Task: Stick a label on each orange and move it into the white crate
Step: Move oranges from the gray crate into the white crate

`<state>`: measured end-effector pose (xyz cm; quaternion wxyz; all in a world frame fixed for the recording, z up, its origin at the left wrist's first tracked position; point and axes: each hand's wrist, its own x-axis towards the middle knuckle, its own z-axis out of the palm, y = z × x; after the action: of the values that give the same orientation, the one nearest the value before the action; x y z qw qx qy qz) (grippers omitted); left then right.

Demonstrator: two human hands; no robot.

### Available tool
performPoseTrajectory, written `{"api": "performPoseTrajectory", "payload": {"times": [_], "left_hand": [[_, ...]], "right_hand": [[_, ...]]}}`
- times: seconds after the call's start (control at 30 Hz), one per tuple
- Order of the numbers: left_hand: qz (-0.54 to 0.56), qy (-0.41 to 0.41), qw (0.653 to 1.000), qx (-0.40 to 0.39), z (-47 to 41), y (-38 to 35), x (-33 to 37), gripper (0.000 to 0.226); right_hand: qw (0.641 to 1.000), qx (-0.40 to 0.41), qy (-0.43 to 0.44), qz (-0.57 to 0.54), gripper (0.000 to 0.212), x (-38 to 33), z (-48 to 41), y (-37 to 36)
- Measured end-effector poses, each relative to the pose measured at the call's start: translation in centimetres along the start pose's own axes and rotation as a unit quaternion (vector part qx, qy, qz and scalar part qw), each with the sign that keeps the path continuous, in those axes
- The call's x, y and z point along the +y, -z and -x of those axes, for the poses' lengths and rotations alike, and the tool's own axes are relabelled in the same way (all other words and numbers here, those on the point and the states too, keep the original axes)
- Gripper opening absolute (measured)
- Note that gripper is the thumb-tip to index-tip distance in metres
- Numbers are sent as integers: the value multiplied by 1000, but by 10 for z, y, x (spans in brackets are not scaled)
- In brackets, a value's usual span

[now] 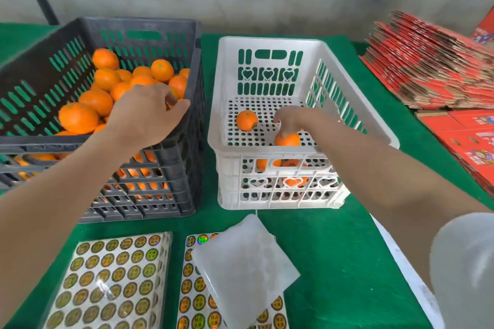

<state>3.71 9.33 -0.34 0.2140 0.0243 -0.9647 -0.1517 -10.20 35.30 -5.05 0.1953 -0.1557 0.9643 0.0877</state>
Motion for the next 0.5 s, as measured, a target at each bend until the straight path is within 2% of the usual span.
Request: {"api": "performPoseTrajectory", "payload": {"times": [0.07, 0.1, 0.17, 0.2, 0.23, 0.27, 0.3, 0.33, 0.4, 0.5], "left_hand": [[1, -3, 1000, -15, 1, 1, 0, 32], [-2, -2, 1000, -21, 1, 2, 0, 33], [-4, 0, 1000, -28, 0, 2, 0, 37], [-4, 0, 999, -32, 0, 2, 1, 39], [-3, -1, 999, -33, 0, 1, 2, 42], [-1, -4, 999, -33, 1, 1, 3, 45], [1, -7, 999, -34, 1, 1, 3, 47], [5, -10, 999, -35, 2, 1, 3, 48], [15, -17, 999, -40, 5, 1, 3, 48], [27, -10, 999, -38, 8, 1, 5, 48]], "right_hand": [[984, 127, 41, -121, 45, -14, 22, 12], [956, 213, 57, -194, 38, -22, 38, 17], [862, 387, 100, -312, 23, -41, 76, 18], [813, 448, 139, -346, 16, -52, 96, 15], [777, 480, 181, -364, 11, -63, 114, 7], [761, 483, 218, -373, 10, -74, 130, -4], [765, 461, 241, -380, 12, -84, 142, -19], [788, 412, 247, -385, 13, -92, 152, -35], [855, 279, 227, -374, 17, -103, 162, -68], [960, 88, 125, -233, 34, -101, 157, -118]]}}
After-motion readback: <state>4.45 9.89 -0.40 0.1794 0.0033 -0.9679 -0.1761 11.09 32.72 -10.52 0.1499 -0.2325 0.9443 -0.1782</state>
